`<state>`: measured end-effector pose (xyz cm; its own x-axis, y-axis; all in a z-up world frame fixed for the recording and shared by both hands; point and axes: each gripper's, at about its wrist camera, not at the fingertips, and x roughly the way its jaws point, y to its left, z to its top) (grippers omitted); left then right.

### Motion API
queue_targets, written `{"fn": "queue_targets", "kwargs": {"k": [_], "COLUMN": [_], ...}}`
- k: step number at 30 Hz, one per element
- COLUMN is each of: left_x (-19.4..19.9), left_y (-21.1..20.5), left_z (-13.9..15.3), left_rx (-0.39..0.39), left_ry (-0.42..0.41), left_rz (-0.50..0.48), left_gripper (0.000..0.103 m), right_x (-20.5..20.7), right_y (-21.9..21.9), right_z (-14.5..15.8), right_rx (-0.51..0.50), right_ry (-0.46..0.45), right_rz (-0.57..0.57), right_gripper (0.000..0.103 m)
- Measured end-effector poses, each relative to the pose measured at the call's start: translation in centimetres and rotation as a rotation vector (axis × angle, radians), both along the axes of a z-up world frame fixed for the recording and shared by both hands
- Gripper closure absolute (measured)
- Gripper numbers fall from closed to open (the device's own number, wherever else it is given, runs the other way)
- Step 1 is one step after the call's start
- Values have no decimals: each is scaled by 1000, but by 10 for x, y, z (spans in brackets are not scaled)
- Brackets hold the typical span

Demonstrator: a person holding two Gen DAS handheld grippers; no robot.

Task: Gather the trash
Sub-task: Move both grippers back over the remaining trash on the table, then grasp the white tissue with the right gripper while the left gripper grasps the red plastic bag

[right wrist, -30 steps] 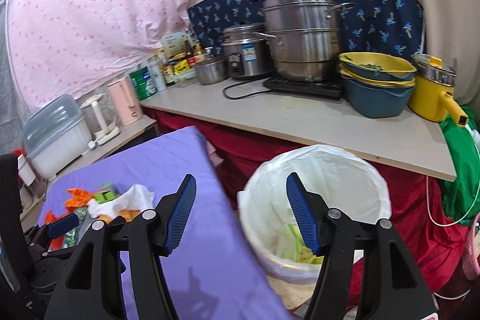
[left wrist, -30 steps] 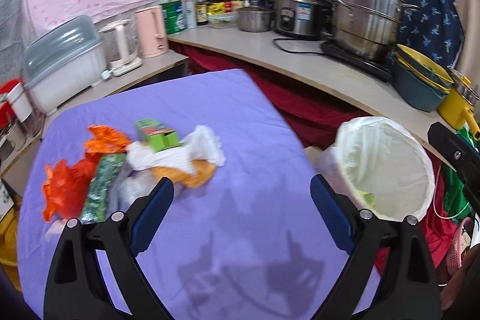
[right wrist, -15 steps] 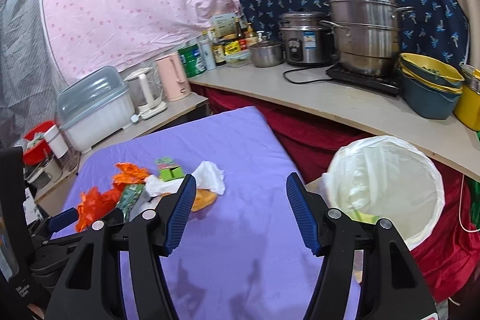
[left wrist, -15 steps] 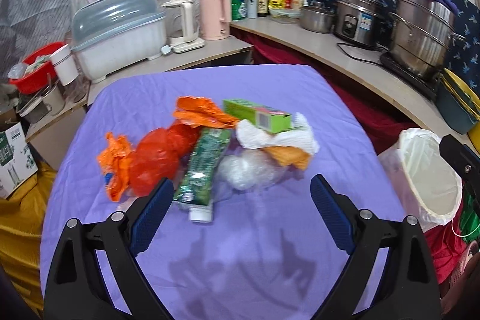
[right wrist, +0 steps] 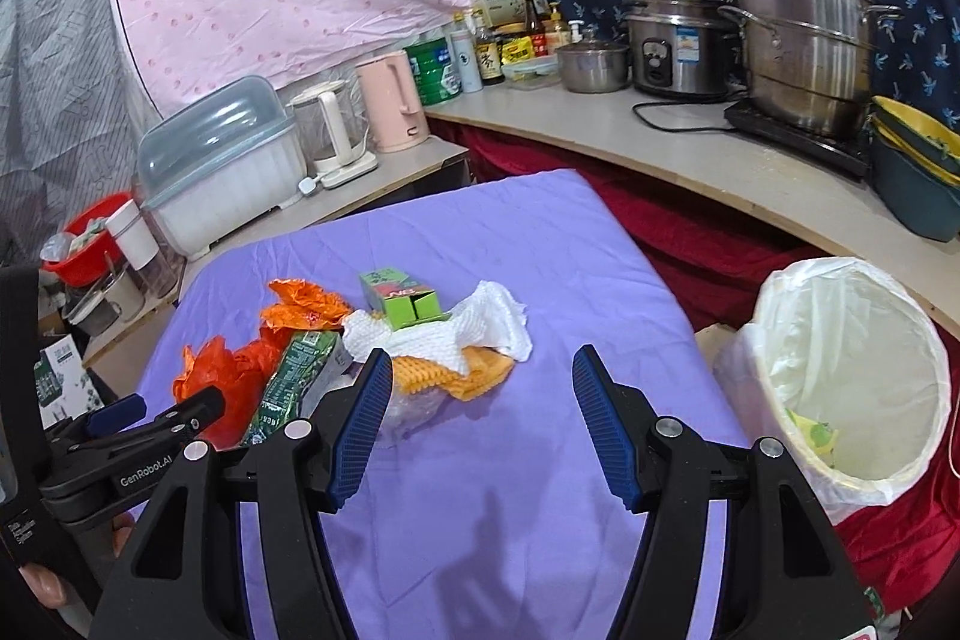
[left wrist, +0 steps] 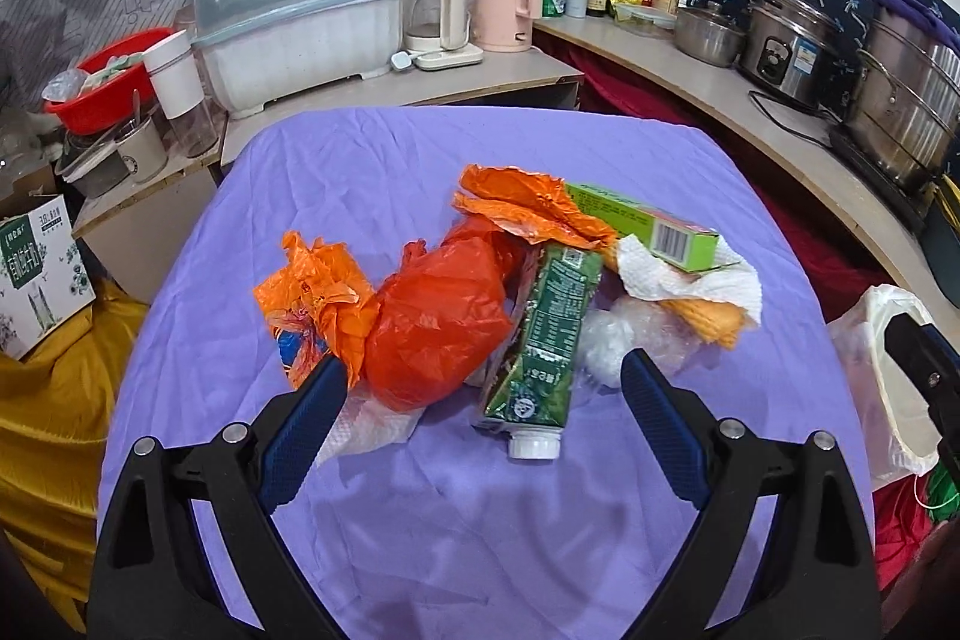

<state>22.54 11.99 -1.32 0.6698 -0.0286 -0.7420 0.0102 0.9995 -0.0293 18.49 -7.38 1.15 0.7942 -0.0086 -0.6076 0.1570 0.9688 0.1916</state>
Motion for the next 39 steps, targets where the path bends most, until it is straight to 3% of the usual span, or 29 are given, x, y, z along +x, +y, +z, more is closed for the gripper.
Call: {"fn": "queue_targets", "kwargs": {"k": [9,17,18,20,24,29,33,35,39], "left_x": [27,52,54,57,60,58,56,56,51], "left_y": [9,24,25,26,30,33,33,33,33], "left_z": [-18,-38,-38,-40,-42,-38,-31,-28,-19], "left_rx": [8,-41,-44,-56,-85,-106,-124,-129,-142], "left_ry": [27,71,69,77,88,81,72,66,51], "left_rz": [-14,-4,-4,-11,-19,-22,-32,-36,-38], "left_gripper": [12,13,15,29,47,64,69,71,72], "right_x": [42,65,69,74,83,93,99,100,91], "right_y": [8,12,12,12,12,11,11,11,12], "right_z": [-23,-38,-40,-43,-49,-56,-64,-67,-60], "right_rx": [38,44,47,49,56,65,83,99,105], "right_ry": [59,86,90,96,102,119,139,152,130], "right_rz": [30,34,35,34,37,44,62,72,81], "right_gripper": [44,44,44,44,44,58,75,90,98]}}
